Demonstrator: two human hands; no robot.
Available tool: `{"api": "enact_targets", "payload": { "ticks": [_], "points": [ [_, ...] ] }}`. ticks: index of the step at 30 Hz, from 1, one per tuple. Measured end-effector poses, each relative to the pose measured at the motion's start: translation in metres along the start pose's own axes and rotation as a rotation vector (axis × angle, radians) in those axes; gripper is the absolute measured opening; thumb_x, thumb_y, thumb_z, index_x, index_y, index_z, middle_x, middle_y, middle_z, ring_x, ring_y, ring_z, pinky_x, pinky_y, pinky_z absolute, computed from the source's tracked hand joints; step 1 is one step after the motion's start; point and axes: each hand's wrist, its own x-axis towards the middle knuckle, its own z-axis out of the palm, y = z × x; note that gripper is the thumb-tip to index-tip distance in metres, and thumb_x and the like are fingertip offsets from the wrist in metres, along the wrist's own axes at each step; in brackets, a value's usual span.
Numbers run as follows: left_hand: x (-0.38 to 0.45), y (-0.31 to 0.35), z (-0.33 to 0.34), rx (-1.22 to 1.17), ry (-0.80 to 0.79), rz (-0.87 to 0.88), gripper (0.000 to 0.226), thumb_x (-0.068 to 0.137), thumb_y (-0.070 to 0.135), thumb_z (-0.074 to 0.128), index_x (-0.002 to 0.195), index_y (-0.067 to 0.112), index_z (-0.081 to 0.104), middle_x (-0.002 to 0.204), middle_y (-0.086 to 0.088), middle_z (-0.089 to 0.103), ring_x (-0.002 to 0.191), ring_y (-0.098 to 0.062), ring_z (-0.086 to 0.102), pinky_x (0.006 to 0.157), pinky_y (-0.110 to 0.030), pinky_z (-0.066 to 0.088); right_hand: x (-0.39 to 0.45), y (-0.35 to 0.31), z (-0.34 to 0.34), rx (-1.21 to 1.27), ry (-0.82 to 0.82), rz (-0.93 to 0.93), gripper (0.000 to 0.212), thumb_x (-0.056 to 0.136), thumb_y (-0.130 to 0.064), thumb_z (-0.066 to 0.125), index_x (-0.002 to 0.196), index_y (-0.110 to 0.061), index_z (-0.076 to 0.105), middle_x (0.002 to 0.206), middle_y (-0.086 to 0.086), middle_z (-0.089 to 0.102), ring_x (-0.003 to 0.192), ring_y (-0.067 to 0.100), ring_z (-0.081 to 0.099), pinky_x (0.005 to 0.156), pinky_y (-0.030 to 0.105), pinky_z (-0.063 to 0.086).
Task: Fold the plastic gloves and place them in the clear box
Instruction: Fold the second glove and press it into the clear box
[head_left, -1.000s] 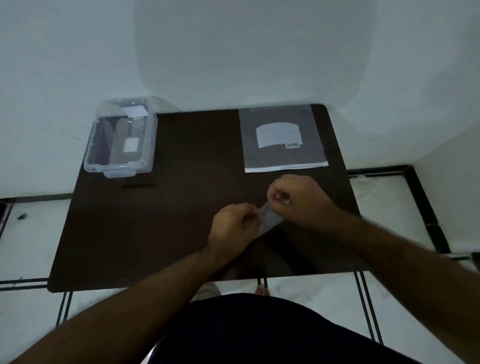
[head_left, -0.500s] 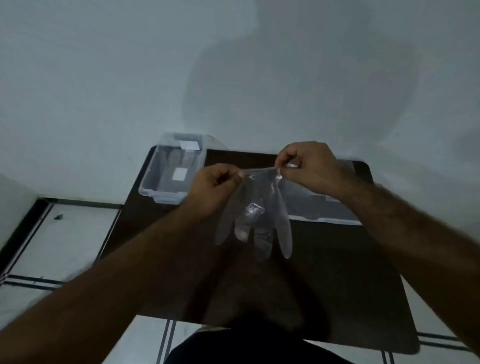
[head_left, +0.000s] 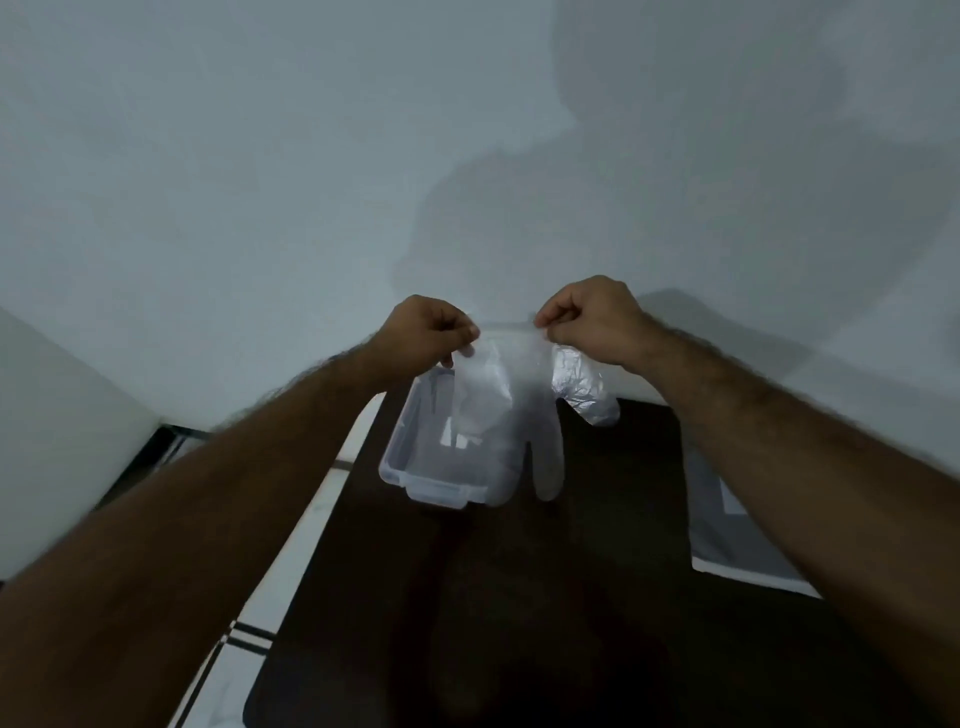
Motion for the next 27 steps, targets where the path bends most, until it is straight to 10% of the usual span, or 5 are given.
{"api": "enact_targets", "payload": {
  "ticks": [10,17,22,27],
  "points": [
    [0.102,-0.021,-0.081,0.21,0.159,0.129,0.018,0.1,0.027,0.073,0.092,0.013,0.082,0.087,0.001,0.082,0.058,-0.013,0.073,0.061,-0.021,0.059,0.112,-0.05,0.014,-0.141,0.212,-0.164,0.011,0.09,-0.012,0.078,0.1,-0.012,0.083,0.096,-0.001,0.079,0.082,0.007,0.068,0.074,-0.002,0.043],
    [0.109,-0.009,-0.115,0.156,0.343,0.381,0.026,0.102,0.035,0.07,0.1,0.013,0.081,0.087,-0.002,0.079,0.075,-0.016,0.074,0.078,-0.037,0.063,0.112,-0.078,-0.005,-0.071,0.391,-0.298,0.012,0.092,-0.022,0.078,0.102,-0.018,0.082,0.092,-0.012,0.076,0.079,-0.007,0.068,0.082,0.011,0.054],
    [0.071,-0.031,-0.109,0.247,0.289,0.544,0.022,0.103,0.03,0.071,0.113,0.015,0.083,0.108,0.009,0.079,0.1,0.001,0.07,0.087,-0.014,0.051,0.079,-0.065,0.012,-0.061,0.295,-0.381,0.011,0.092,-0.015,0.079,0.103,-0.014,0.082,0.098,-0.009,0.077,0.091,0.0,0.072,0.089,0.012,0.052],
    [0.054,-0.096,-0.075,0.362,0.146,0.558,0.026,0.103,0.035,0.067,0.115,0.019,0.083,0.113,0.008,0.082,0.099,-0.018,0.067,0.088,-0.041,0.056,0.05,-0.027,0.055,-0.114,0.082,-0.368,0.015,0.091,-0.015,0.081,0.106,-0.014,0.081,0.109,-0.003,0.079,0.101,0.009,0.073,0.097,0.035,0.058]
  ]
}}
